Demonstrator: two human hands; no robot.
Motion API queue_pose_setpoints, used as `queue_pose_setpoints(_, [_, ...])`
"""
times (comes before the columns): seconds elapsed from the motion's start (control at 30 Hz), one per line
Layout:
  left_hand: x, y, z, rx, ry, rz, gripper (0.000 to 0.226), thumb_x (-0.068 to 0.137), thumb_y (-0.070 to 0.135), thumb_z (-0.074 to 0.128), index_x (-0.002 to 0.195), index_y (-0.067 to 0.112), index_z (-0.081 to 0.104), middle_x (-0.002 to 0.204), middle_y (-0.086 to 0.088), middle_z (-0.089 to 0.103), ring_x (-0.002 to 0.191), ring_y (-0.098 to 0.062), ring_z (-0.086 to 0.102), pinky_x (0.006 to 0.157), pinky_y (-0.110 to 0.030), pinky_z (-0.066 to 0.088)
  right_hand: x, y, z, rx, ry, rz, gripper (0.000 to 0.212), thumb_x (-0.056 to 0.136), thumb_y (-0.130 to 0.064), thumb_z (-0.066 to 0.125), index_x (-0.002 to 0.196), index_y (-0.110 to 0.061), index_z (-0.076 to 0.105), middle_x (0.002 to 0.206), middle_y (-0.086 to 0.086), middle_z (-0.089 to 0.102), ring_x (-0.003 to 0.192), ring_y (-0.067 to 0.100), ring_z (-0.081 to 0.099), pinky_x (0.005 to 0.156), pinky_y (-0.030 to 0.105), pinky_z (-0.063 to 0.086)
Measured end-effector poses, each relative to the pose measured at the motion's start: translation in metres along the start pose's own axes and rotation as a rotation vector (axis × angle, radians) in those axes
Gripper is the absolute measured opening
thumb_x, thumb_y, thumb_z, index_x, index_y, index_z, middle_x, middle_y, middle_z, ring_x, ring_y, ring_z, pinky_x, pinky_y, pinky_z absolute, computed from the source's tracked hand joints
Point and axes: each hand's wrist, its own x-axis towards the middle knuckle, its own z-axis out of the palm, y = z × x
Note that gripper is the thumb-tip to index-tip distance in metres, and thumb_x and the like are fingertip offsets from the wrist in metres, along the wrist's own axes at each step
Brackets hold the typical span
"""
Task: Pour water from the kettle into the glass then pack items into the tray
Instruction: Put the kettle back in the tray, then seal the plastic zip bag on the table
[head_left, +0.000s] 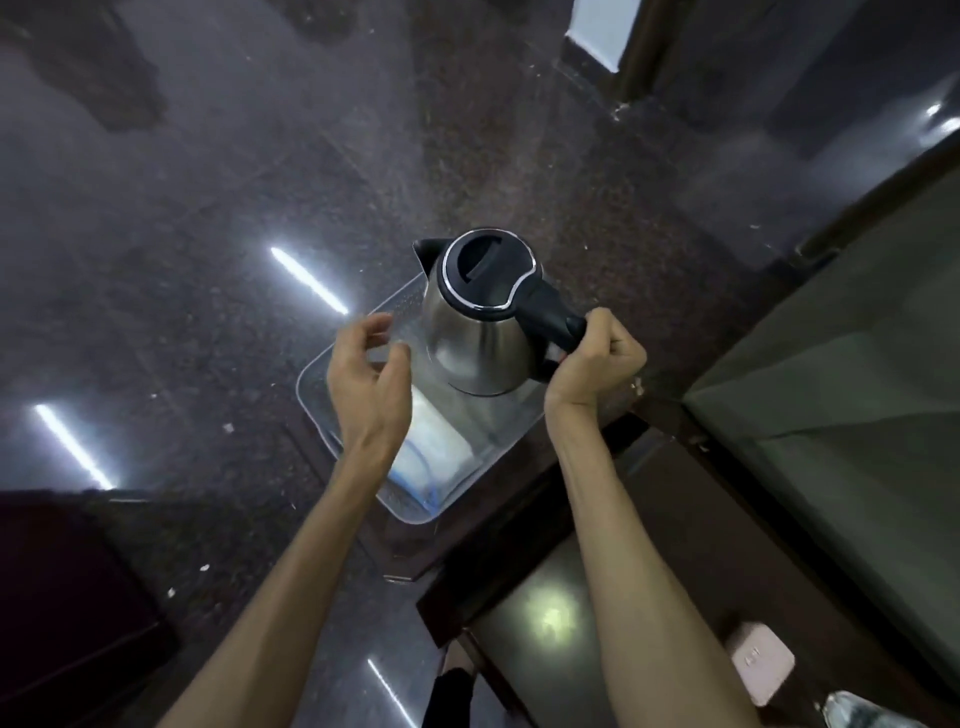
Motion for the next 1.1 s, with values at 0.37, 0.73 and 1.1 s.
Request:
queue_pose_setpoints(0.37, [-0.055, -0.086, -0.028, 1.005, -0.032, -0.042, 0.051, 0.07, 0.044, 0.064, 0.096, 0.001, 0.07, 0.105, -0.018, 0.062, 0.102, -0.038, 0.052, 0.087, -0.05, 0.037, 0.001, 0.065, 0.001, -0.093, 0.008, 0.032, 0.037, 0.084, 0.002, 0.047, 0.049, -0.004, 0.037, 0.05, 0.005, 0.033, 0.049, 0.021, 0.029, 0.045, 0.02, 0.027])
queue_pose_setpoints(0.73, [-0.05, -0.084, -0.013, 0.955, 0.07, -0.011, 0.024, 0.079, 0.03, 0.073, 0.089, 0.01, 0.081, 0.106, -0.012, 0.062, 0.105, -0.035, 0.048, 0.088, -0.048, 0.031, -0.041, 0.036, -0.053, -0.401, -0.067, -0.078, 0.009, 0.085, 0.0, 0.067, 0.084, -0.008, 0.072, 0.077, 0.005, 0.069, 0.068, 0.014, 0.061, 0.062, 0.03, 0.049])
queue_pose_setpoints(1.1, [-0.114, 0.044, 0.018, -0.037, -0.255, 0.063, 0.018, 0.091, 0.008, 0.056, 0.073, 0.011, 0.055, 0.061, 0.003, 0.052, 0.057, -0.008, 0.048, 0.054, -0.024, 0.041, -0.087, 0.01, -0.115, -0.483, -0.379, 0.29, 0.02, 0.083, -0.017, 0.082, 0.102, -0.016, 0.074, 0.09, 0.0, 0.077, 0.078, 0.019, 0.074, 0.07, 0.036, 0.062])
